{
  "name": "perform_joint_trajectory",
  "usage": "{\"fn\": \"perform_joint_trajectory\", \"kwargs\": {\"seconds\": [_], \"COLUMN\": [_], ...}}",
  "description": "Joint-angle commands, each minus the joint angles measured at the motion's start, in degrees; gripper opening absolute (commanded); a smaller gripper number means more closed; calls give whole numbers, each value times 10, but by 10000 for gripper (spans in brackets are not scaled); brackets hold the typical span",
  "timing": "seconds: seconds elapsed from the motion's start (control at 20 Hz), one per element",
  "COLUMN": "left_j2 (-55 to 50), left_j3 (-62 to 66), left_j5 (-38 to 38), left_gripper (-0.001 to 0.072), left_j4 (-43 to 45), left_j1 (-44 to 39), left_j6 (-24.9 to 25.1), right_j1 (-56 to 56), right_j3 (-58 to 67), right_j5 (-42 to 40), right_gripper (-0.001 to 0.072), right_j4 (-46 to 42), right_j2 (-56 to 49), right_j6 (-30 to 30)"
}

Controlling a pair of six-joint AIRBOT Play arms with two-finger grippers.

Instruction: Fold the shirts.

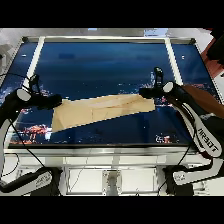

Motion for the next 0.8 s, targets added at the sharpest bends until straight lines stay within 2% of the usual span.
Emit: {"fn": "perform_joint_trajectory", "kwargs": {"seconds": [0.0, 0.1, 0.2, 0.25, 0.3, 0.4, 0.45, 0.55, 0.6, 0.65, 0.7, 0.75], "left_j2": [-12, -11, -7, -5, -4, -4, -4, -4, -4, -4, -4, -4], "left_j3": [1, 1, 2, 2, 6, 10, 10, 10, 10, 10, 13, 17], "left_j5": [74, 110, 153, 175, 182, 169, 154, 140, 144, 168, 217, 299], "left_gripper": [564, 564, 559, 555, 529, 499, 500, 500, 496, 475, 475, 475], "left_j4": [-15, -59, -145, -214, -288, -488, -581, -770, -844, -894, -905, -889], "left_j1": [0, 0, 0, 0, -1, -12, -27, -79, -112, -152, -191, -235], "left_j6": [5, 2, 10, 44, 105, 302, 420, 695, 817, 912, 954, 970], "right_j1": [-3, -18, -43, -58, -75, -114, -132, -166, -181, -194, -203, -210], "right_j3": [9, 26, 44, 50, 51, 51, 51, 45, 43, 42, 42, 42], "right_j5": [-16, 8, 28, 31, 30, 37, 47, 70, 88, 113, 137, 155], "right_gripper": [118, 400, 413, 413, 414, 415, 415, 415, 415, 415, 423, 520], "right_j4": [1, 4, -4, -11, -18, -8, 3, 52, 89, 131, 167, 197], "right_j2": [-10, 5, 33, 49, 65, 74, 69, 51, 36, 18, -2, -23], "right_j6": [0, 0, -1, -2, -2, 12, 30, 37, 17, -16, -50, -79]}}
